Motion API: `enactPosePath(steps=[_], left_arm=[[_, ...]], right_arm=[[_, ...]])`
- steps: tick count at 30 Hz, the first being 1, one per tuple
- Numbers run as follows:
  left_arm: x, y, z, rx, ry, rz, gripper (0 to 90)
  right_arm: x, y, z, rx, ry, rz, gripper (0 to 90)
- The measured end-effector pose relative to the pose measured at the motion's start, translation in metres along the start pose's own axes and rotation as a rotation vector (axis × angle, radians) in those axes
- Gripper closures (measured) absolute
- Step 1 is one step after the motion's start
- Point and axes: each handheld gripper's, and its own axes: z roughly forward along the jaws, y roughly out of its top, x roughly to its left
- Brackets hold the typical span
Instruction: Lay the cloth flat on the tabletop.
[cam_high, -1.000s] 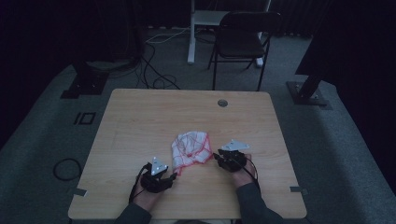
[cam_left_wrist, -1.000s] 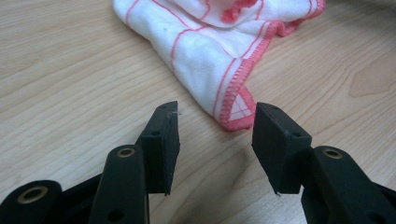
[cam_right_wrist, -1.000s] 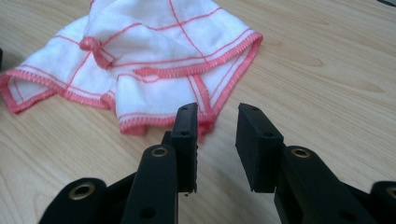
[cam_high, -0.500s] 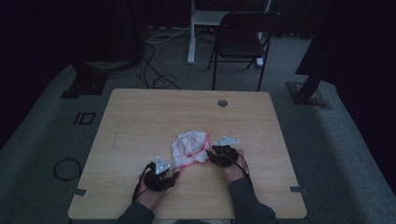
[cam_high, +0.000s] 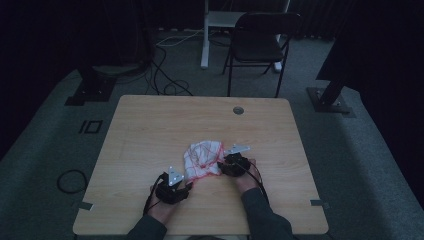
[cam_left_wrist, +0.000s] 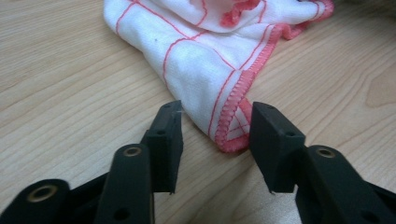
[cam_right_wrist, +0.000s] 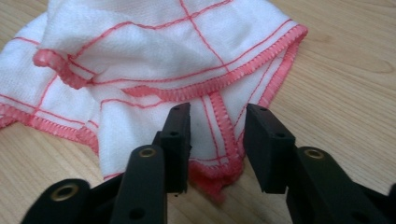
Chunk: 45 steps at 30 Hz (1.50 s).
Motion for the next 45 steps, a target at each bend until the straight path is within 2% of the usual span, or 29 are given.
enactPosePath(steps=[6,13,26,33,45], left_arm=[[0.003,0.000,-0.001,0.001,-0.008,-0.017,73.1],[0.006,0.000,-0.002,0.009,-0.014,-0.025,83.5],[0.008,0.000,-0.006,0.019,0.022,-0.004,85.5],[0.009,0.004,-0.014,-0.004,0.051,0.013,85.7],[0.016,0.013,-0.028,-0.054,0.079,0.006,85.8]], right_arm=[[0.004,0.001,-0.001,0.002,0.001,-0.033,78.9],[0.004,0.001,-0.007,-0.022,-0.008,-0.038,83.7],[-0.004,0.002,-0.024,-0.061,-0.033,-0.039,84.0],[-0.003,0.003,-0.030,-0.074,-0.019,-0.051,83.3],[-0.003,0.008,-0.043,-0.106,-0.011,-0.050,85.2]])
